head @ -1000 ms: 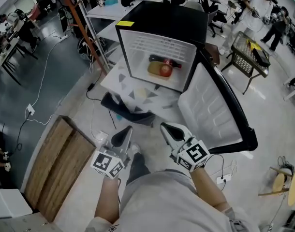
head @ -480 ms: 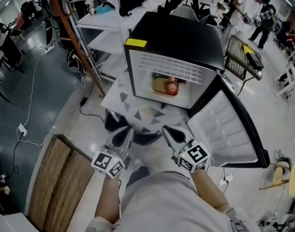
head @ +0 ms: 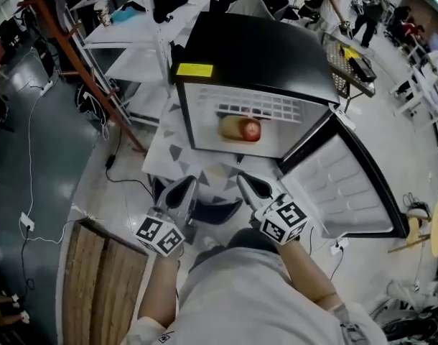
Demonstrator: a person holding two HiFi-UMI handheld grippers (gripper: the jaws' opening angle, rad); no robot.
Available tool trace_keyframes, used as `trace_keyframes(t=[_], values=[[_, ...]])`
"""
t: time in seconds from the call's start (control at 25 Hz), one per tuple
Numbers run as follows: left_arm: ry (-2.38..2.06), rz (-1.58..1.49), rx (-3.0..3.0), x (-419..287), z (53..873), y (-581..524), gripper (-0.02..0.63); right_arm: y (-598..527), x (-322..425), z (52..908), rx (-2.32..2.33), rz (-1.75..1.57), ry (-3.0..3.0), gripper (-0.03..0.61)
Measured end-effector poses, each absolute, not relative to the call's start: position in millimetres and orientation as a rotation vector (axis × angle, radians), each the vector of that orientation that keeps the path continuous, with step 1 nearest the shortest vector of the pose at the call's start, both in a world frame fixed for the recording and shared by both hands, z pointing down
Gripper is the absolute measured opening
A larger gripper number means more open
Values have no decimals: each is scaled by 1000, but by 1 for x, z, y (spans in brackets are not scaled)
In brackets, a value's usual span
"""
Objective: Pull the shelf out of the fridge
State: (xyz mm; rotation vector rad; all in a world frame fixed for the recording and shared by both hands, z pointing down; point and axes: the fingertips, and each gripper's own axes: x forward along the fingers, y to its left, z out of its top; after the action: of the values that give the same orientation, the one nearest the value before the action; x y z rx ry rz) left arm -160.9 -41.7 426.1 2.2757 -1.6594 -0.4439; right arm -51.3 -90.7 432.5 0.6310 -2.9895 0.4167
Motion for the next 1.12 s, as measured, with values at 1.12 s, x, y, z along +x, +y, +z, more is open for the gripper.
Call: trace_keyframes(t=[1.12], values=[[-1224, -955, 1797, -146, 486, -238, 135, -194, 24, 472, 989, 476, -2805, 3]])
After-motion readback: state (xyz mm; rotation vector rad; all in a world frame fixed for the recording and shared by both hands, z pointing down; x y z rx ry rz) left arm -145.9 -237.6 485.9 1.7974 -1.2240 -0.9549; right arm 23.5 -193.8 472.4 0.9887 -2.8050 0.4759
